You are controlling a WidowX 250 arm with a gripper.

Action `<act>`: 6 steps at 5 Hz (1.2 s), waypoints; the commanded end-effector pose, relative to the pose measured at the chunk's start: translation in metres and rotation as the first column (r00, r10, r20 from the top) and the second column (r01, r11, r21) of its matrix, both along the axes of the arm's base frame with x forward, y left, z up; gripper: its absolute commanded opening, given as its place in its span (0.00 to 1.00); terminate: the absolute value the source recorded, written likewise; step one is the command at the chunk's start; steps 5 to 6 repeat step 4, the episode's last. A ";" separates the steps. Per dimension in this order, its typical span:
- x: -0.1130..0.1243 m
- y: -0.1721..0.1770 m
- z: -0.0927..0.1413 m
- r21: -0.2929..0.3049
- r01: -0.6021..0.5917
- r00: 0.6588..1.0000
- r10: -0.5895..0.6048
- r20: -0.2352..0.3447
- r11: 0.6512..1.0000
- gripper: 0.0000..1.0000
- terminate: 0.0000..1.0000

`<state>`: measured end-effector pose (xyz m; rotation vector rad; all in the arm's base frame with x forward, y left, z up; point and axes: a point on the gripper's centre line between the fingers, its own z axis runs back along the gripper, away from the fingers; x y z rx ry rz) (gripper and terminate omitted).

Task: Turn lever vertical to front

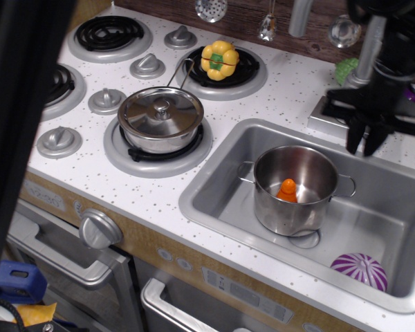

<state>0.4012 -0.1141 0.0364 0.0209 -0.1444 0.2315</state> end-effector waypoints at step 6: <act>0.029 0.000 0.030 0.120 0.054 0.995 -0.064 0.079 0.991 0.00 1.00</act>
